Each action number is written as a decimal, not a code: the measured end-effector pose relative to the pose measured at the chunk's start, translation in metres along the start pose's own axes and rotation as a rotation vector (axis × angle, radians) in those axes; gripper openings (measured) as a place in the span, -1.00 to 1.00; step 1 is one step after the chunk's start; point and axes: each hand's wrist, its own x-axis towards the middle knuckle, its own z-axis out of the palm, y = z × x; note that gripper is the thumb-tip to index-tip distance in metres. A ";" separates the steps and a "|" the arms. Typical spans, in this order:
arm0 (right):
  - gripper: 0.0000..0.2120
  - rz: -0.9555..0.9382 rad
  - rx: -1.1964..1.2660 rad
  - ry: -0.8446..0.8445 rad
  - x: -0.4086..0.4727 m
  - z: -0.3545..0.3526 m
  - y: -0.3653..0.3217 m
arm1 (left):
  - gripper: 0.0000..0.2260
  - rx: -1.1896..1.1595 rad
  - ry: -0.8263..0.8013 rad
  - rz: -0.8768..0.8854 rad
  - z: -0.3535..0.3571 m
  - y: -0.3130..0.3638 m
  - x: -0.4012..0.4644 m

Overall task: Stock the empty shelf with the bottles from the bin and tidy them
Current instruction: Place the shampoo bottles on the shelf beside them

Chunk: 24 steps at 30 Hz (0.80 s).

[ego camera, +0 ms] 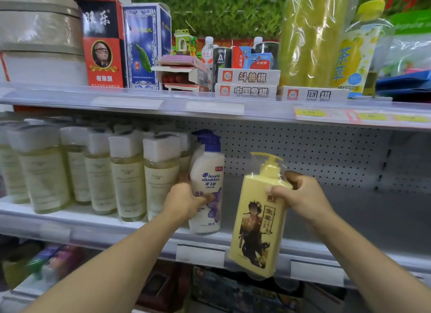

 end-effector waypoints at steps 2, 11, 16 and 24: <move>-0.41 -0.005 0.018 0.004 0.005 -0.002 -0.001 | -0.71 0.032 0.001 0.010 0.000 0.002 -0.002; -0.53 0.004 0.004 -0.009 0.010 0.000 0.002 | -0.69 0.036 -0.002 0.019 -0.004 0.001 -0.008; -0.45 -0.003 0.044 -0.003 0.010 0.003 0.000 | -0.65 0.032 0.019 0.021 -0.002 0.000 -0.008; -0.58 -0.033 0.058 0.006 0.010 -0.004 -0.002 | -0.65 0.035 -0.001 0.017 -0.003 -0.001 -0.005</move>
